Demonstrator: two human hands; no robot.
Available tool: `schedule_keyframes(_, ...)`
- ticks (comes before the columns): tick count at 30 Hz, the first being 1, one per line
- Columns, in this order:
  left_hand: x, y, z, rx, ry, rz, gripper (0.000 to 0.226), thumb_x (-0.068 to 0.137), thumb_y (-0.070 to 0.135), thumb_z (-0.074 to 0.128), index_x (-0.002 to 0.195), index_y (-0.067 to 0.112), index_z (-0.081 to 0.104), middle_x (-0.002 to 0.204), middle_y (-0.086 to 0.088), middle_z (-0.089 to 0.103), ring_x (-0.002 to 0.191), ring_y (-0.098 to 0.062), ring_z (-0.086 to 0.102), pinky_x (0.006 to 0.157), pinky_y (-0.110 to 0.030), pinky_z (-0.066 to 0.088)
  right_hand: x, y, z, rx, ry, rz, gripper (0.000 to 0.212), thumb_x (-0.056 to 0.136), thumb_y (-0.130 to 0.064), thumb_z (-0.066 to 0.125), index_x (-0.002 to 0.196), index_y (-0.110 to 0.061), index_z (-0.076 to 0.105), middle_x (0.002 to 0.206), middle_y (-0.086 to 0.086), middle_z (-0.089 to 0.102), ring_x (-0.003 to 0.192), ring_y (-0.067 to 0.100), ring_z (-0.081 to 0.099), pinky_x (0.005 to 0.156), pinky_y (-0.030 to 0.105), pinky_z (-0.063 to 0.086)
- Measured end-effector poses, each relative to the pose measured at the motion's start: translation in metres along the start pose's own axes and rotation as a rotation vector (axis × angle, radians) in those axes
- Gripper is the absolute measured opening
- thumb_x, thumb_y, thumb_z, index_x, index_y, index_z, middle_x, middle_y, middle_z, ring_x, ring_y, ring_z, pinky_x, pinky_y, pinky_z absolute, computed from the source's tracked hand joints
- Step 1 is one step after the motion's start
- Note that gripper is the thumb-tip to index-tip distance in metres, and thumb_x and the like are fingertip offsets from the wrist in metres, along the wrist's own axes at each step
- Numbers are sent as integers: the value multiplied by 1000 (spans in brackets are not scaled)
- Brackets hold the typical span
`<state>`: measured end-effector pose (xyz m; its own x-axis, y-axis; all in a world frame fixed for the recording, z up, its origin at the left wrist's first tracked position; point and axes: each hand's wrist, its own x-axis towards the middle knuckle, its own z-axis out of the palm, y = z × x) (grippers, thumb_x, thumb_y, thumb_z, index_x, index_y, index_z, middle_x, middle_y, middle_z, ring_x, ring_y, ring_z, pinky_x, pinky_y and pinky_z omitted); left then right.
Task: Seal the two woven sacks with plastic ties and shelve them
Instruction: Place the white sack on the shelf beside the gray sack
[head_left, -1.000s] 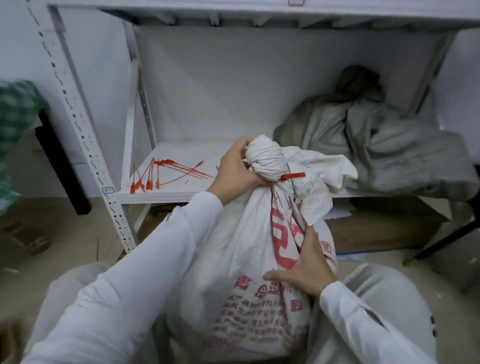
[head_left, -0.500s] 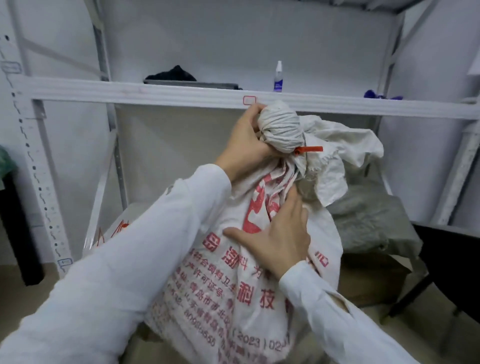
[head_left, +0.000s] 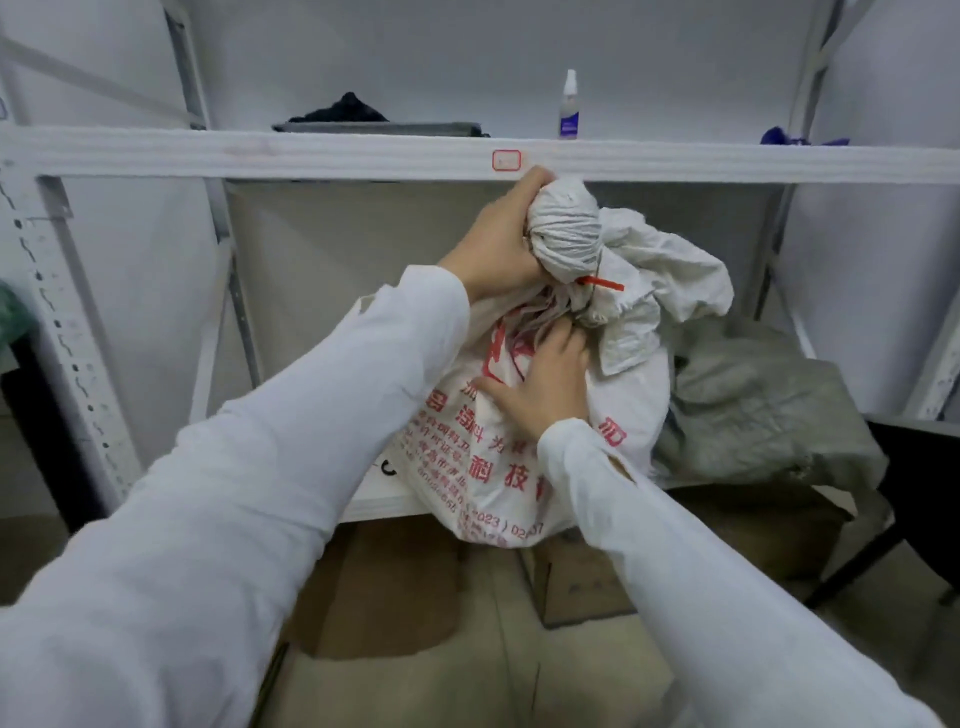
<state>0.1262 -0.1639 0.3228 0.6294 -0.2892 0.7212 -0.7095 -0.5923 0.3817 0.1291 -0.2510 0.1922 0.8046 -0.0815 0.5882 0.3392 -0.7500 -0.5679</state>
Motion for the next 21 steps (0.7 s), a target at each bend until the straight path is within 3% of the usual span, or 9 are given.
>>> schedule_keyframes(2,-10,-25,6,36,11,-82,67,73,34,78,129,18,46,118,5,62,110,-15,59,96,-34,47,6,3,18,24,-7,3,104,63,-57,79,134,-2,27,133,16,37,125,31,36,107,36,32)
schedule_keyframes(6,-41,-62,9,300,-28,-321,110,57,53,74,149,24,20,142,-11,43,132,-34,40,106,-51,38,32,4,40,-11,59,38,92,73,-49,75,137,-2,29,137,20,39,128,35,38,108,38,33)
schedule_keyframes(9,-89,-74,21,533,-95,-456,127,56,60,76,152,32,-1,160,-12,9,147,-37,10,111,-62,25,52,4,50,-32,97,72,85,75,-41,76,136,-3,31,137,20,41,128,36,39,107,37,33)
schedule_keyframes(12,-136,-82,44,538,-184,-600,144,48,77,74,148,36,-21,159,-7,-23,147,-36,-17,113,-68,11,68,0,60,-40,117,85,87,77,-44,75,138,-3,29,137,18,42,127,35,41,105,37,35)
schedule_keyframes(14,-155,-88,65,470,-243,-626,148,48,80,73,144,37,-30,158,-7,-28,146,-36,-19,115,-64,11,77,-4,66,-40,126,101,85,79,-45,73,139,-3,29,137,17,43,126,34,43,103,35,36)
schedule_keyframes(18,-150,-108,104,361,-210,-630,138,61,70,75,142,40,-32,158,-10,-24,145,-47,0,111,-59,24,93,-8,75,-28,149,96,66,86,-36,67,133,-4,35,135,17,47,124,33,47,99,35,39)
schedule_keyframes(21,-129,-132,119,292,-171,-604,141,60,65,79,142,39,-33,158,-10,-26,145,-47,-5,113,-60,24,107,-5,76,56,177,92,45,90,-29,62,122,-4,44,128,16,54,119,32,52,93,34,43)
